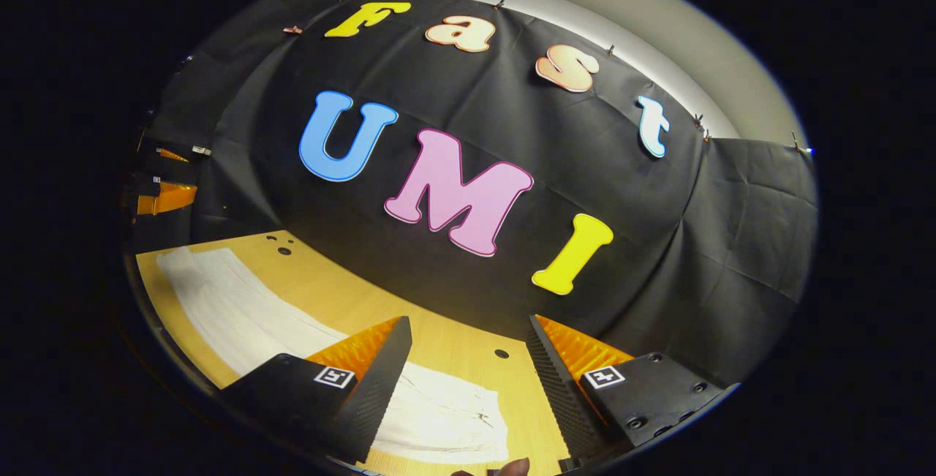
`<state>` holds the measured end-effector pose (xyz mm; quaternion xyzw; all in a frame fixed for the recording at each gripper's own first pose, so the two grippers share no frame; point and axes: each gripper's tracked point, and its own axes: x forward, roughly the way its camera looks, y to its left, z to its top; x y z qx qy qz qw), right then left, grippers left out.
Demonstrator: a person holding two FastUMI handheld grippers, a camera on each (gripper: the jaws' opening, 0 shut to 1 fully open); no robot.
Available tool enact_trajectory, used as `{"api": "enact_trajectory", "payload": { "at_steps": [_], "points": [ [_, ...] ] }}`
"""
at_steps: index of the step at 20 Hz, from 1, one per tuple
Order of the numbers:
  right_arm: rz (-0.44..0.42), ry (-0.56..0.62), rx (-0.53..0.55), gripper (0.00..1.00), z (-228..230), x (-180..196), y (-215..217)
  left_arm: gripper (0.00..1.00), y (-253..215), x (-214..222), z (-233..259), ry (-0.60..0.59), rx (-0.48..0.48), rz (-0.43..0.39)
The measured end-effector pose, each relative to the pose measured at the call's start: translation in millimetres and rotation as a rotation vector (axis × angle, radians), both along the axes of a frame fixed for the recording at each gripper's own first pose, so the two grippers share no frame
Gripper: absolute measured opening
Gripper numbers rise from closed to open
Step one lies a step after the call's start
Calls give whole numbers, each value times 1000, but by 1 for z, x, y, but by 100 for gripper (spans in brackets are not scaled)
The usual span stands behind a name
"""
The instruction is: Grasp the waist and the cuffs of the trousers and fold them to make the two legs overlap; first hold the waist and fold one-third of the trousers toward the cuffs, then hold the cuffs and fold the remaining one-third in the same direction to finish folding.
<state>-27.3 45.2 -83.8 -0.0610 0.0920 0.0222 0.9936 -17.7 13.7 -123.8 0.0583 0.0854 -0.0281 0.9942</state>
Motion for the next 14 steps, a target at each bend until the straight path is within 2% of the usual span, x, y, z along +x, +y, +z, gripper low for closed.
{"api": "enact_trajectory", "payload": {
  "at_steps": [5,9,12,14],
  "points": [
    [-32,40,-7,97,-13,-7,-10,96,13,-12,-68,130,74,-56],
    [-58,62,-11,97,-19,-14,-18,96,35,-22,-123,236,192,-92],
    [-72,80,-14,98,-26,-20,-24,96,43,-28,-157,297,284,-158],
    [-80,91,-14,98,-29,-23,-26,96,47,-33,-178,336,377,-222]
  ]
}}
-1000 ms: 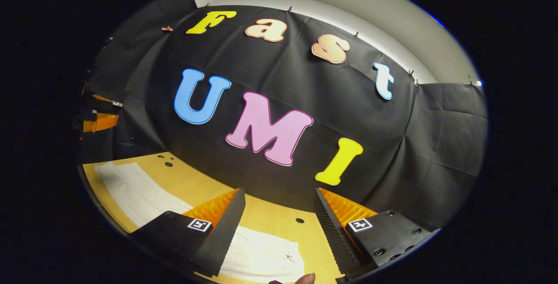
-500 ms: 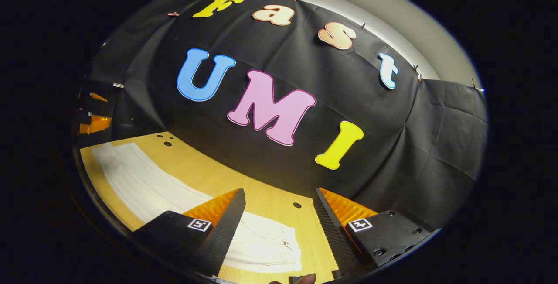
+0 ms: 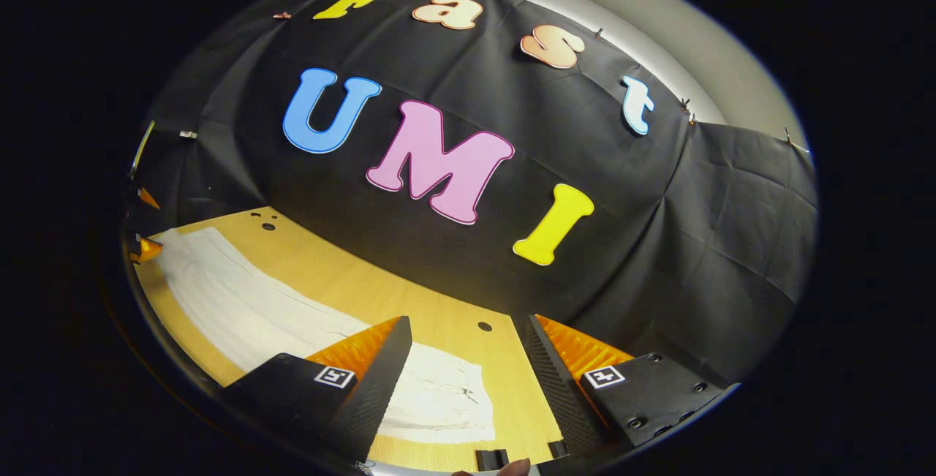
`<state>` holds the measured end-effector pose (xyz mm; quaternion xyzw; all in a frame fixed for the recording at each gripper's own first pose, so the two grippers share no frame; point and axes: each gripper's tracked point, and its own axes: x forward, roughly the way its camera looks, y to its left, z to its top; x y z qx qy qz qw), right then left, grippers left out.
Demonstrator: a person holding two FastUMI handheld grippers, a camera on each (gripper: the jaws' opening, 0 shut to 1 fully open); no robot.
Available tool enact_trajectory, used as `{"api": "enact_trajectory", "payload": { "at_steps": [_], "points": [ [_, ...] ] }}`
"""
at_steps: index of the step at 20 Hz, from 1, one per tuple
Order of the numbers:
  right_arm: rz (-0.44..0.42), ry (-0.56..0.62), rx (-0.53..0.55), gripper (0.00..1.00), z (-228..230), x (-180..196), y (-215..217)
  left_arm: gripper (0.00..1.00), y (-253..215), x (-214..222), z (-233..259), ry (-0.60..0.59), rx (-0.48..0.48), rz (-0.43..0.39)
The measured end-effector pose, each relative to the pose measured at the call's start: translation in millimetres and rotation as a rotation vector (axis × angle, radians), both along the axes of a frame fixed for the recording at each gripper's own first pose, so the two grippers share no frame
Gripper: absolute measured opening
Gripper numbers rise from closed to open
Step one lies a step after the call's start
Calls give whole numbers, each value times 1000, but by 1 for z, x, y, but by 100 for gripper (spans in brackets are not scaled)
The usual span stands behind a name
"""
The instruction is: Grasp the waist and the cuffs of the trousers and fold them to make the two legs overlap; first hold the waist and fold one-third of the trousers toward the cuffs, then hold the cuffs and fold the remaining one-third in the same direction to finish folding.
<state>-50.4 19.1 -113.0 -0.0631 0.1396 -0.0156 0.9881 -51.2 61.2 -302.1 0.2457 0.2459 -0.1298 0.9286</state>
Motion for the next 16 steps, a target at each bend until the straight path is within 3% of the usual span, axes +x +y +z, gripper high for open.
{"api": "enact_trajectory", "payload": {
  "at_steps": [8,16],
  "points": [
    [-22,31,-3,98,-11,-9,-10,95,27,-9,-96,205,426,-326],
    [-39,75,-62,98,-31,-24,-28,94,33,15,-135,306,585,-466]
  ]
}}
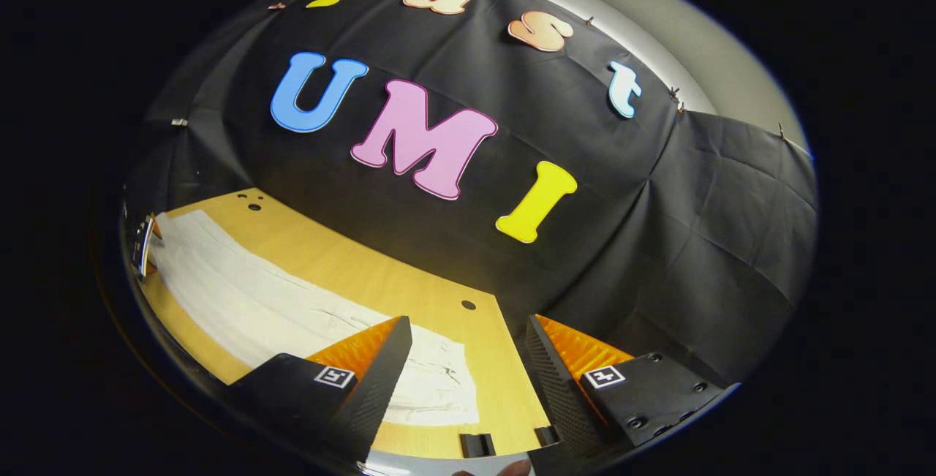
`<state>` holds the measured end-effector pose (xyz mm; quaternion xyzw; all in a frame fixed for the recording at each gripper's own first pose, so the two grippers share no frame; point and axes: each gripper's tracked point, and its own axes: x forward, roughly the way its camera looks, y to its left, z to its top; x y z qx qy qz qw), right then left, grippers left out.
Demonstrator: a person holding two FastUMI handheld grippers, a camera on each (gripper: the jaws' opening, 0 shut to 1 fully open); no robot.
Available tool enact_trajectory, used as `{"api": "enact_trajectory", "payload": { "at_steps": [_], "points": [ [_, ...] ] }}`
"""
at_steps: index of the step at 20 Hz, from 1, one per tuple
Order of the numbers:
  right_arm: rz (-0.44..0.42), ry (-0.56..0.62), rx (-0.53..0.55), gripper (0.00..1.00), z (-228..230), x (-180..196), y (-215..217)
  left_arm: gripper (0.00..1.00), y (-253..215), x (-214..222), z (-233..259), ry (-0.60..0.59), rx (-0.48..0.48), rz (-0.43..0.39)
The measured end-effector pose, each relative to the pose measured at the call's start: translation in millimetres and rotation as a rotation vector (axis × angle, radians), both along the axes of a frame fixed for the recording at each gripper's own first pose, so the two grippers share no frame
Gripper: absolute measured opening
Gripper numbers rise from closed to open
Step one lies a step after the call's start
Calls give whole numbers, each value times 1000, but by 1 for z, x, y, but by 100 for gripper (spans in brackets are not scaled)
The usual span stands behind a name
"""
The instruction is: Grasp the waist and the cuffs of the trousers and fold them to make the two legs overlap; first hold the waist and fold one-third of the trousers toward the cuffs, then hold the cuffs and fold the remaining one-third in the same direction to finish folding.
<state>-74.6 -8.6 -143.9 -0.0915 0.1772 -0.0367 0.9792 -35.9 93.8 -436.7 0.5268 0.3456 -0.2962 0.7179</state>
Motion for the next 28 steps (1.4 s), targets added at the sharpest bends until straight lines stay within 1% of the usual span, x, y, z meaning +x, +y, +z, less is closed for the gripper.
{"api": "enact_trajectory", "payload": {
  "at_steps": [2,4,6,7,8,9,10,11,12,13,15,17,20,22,26,27,28],
  "points": [
    [33,31,-61,98,-16,-6,-5,93,0,9,-4,13,36,-34],
    [75,69,-123,98,-36,-11,-13,89,3,15,-10,43,76,-48],
    [113,112,-171,97,-61,-15,-22,78,5,22,-15,80,96,-24],
    [127,138,-188,97,-76,-19,-28,69,6,24,-18,97,100,-3],
    [139,168,-202,97,-91,-21,-33,64,7,25,-22,119,101,18],
    [152,202,-219,97,-108,-25,-39,47,8,27,-25,134,112,34],
    [169,233,-237,97,-124,-29,-45,41,11,29,-28,145,131,40],
    [192,260,-253,97,-140,-32,-47,21,12,30,-31,154,155,33],
    [226,286,-269,97,-156,-36,-49,12,13,33,-32,155,176,17],
    [268,312,-293,97,-171,-36,-46,9,11,35,-32,161,184,12],
    [372,349,-354,96,-201,-37,-43,7,11,35,-32,188,166,47],
    [472,379,-414,96,-227,-38,-39,7,12,35,-31,211,162,67],
    [614,424,-483,96,-269,-33,-31,7,11,36,-31,224,179,72],
    [679,447,-526,95,-292,-28,-28,7,11,36,-31,225,182,85],
    [750,482,-569,95,-326,-20,-23,7,10,36,-31,208,190,102],
    [764,471,-590,94,-328,-14,-22,7,10,36,-32,203,191,104],
    [776,451,-608,89,-328,-8,-21,7,10,36,-32,202,191,105]
  ]
}}
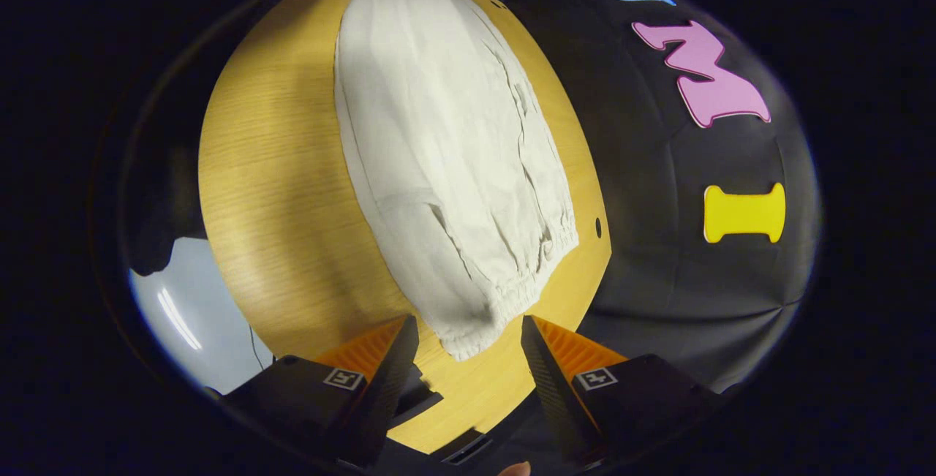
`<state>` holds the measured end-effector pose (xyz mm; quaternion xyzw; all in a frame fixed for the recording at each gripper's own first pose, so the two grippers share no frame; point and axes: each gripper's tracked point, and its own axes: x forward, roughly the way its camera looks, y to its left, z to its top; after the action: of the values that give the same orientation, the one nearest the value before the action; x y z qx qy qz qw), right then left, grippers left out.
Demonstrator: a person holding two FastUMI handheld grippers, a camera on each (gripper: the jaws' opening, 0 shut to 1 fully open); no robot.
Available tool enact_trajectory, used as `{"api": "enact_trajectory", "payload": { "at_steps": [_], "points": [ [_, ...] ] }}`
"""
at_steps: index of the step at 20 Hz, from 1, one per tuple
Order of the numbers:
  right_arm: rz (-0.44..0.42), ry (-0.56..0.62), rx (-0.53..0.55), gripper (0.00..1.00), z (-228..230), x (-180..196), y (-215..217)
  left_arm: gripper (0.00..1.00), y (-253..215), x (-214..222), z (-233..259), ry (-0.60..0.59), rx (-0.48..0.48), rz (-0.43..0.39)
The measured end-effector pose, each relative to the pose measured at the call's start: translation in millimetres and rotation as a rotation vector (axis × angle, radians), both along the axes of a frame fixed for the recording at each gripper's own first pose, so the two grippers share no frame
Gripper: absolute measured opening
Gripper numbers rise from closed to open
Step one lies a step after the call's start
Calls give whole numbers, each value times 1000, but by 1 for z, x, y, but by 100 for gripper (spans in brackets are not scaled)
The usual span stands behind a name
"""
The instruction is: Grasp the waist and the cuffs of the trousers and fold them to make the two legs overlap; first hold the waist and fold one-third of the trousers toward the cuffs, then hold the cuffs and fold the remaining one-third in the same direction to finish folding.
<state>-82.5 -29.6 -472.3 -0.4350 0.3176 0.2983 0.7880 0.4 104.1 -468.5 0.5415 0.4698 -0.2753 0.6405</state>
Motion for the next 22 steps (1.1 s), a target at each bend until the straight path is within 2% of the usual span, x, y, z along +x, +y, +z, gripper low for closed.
{"api": "enact_trajectory", "payload": {
  "at_steps": [2,5,6,7,8,9,10,11,14,19,22],
  "points": [
    [34,2,6,88,-6,7,5,7,0,0,0,6,0,9],
    [70,-2,-7,66,-14,18,11,7,-1,0,-1,16,0,20],
    [73,2,-11,63,-18,23,12,7,-1,0,0,18,4,17],
    [77,6,-15,53,-18,26,13,7,-2,0,0,18,8,14],
    [87,38,-9,48,-27,26,19,7,-1,-1,0,16,12,14],
    [90,55,-23,30,-31,26,19,7,-1,-1,0,11,13,21],
    [110,69,-23,19,-28,23,17,7,-1,-1,0,8,11,36],
    [116,91,-14,13,-24,20,21,7,-2,-2,-1,8,4,50],
    [103,146,19,11,-27,19,21,7,-2,-3,-2,7,-3,46],
    [123,158,9,11,-17,18,27,6,6,-2,-6,-1,-21,16],
    [75,143,33,11,-2,21,25,5,11,-4,-8,32,-48,26]
  ]
}}
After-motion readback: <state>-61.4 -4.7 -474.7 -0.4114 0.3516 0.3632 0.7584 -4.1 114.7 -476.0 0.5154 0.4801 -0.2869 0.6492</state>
